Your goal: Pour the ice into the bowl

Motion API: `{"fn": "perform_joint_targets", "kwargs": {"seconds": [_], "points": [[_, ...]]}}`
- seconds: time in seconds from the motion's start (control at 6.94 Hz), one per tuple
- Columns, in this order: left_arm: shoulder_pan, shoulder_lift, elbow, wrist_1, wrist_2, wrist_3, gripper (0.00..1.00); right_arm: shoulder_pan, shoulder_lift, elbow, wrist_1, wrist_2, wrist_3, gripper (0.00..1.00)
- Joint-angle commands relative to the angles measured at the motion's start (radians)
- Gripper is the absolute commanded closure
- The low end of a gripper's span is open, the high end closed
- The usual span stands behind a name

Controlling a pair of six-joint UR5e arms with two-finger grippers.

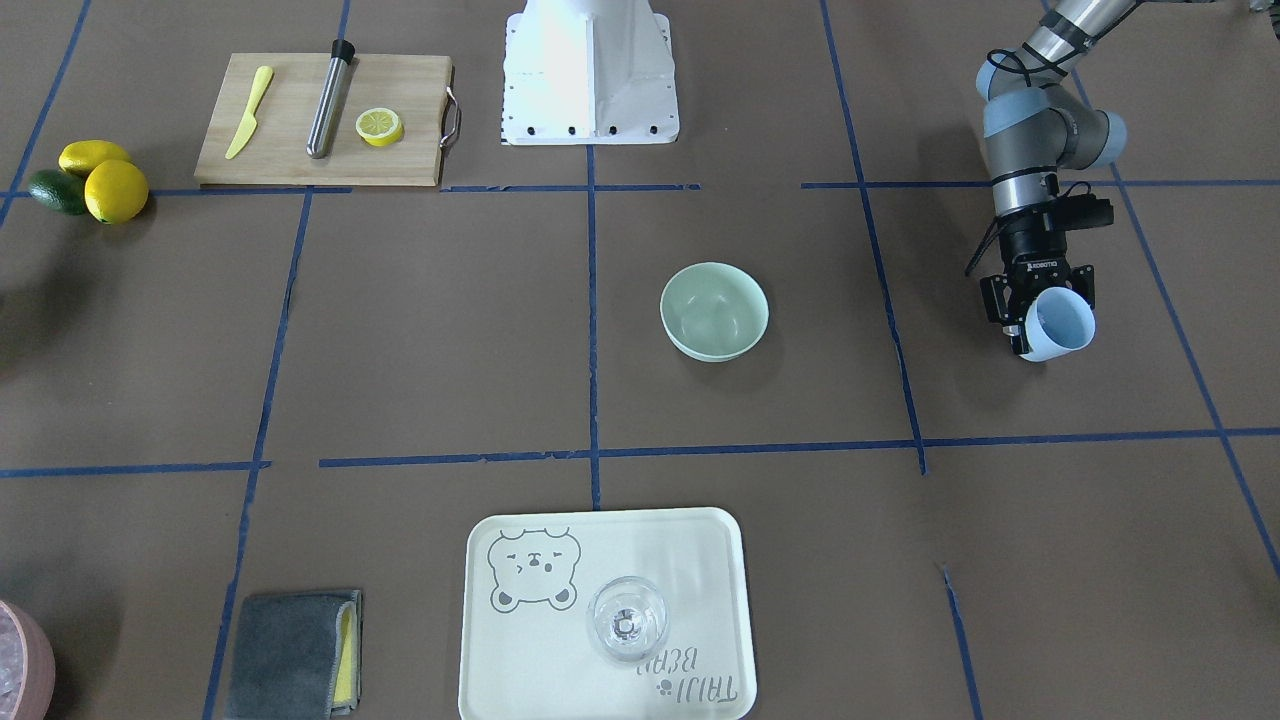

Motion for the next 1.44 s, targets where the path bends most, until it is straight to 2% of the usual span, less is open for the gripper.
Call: {"fn": "perform_joint_targets", "kwargs": {"seconds": [0.0, 0.29, 0.43, 0.72, 1.15, 1.3], "points": [[-0.008, -0.004, -0.117, -0.001, -0.001, 0.326, 1.00, 0.010, -0.002, -0.005, 0.000, 0.000, 0.000, 0.00], [-0.004, -0.055, -0.177, 0.001, 0.001, 0.585, 1.00, 0.041, -0.032, -0.008, -0.014, 0.005, 0.002, 0.00], [-0.002, -0.125, -0.174, 0.015, 0.002, 0.645, 1.00, 0.050, -0.081, -0.008, -0.014, 0.009, 0.002, 0.00], [0.005, -0.191, -0.159, 0.019, 0.009, 0.856, 1.00, 0.084, -0.153, -0.002, -0.002, 0.014, -0.003, 0.00], [0.024, -0.355, -0.150, 0.325, 0.028, 0.986, 1.00, 0.099, -0.161, -0.002, -0.002, 0.012, 0.002, 0.00], [0.068, -0.381, -0.145, 0.352, 0.079, 0.997, 1.00, 0.104, -0.161, -0.002, -0.003, 0.012, 0.003, 0.00]]}}
